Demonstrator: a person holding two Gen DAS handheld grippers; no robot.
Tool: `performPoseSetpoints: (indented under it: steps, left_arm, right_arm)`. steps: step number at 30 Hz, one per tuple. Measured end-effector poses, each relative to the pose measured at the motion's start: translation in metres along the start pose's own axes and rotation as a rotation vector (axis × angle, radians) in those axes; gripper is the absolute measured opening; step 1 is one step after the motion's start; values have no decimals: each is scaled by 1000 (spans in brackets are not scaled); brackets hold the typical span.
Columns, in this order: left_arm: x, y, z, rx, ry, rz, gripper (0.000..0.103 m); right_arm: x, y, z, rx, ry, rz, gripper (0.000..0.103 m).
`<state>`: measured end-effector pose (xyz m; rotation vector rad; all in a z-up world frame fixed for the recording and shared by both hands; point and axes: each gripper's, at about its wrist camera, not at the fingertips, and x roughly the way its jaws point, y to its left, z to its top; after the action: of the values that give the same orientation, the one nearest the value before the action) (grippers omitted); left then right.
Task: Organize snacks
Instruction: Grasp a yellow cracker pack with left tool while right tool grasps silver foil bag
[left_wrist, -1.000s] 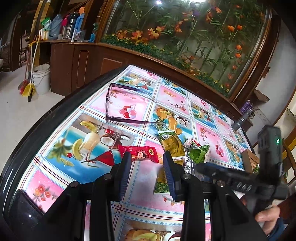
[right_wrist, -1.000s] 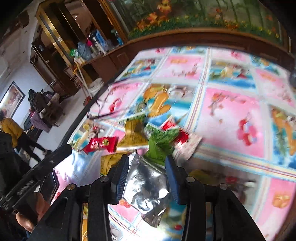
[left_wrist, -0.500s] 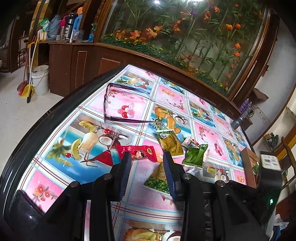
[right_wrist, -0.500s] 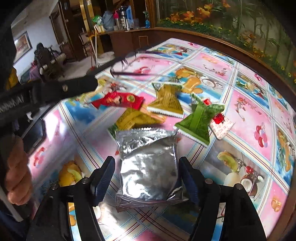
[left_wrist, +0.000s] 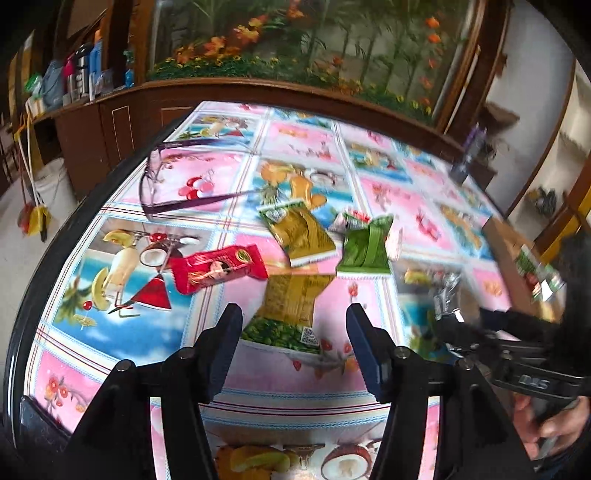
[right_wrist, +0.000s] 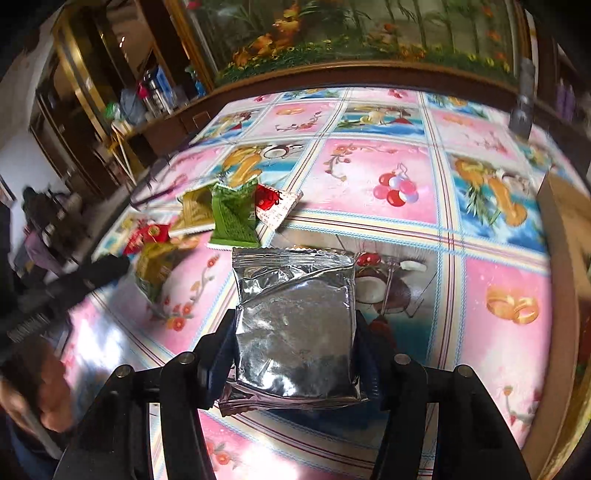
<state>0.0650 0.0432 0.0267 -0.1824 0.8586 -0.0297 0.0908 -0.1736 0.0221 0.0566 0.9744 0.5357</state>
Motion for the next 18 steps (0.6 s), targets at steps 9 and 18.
performPoseSetpoints:
  steps: [9, 18]
  left_arm:
    - [31, -21, 2, 87, 57, 134, 36]
    - [19, -39, -5, 140, -32, 167, 29]
  right_arm:
    - [-6, 23, -2, -54, -36, 8, 63]
    - [-3, 25, -1, -52, -48, -3, 63]
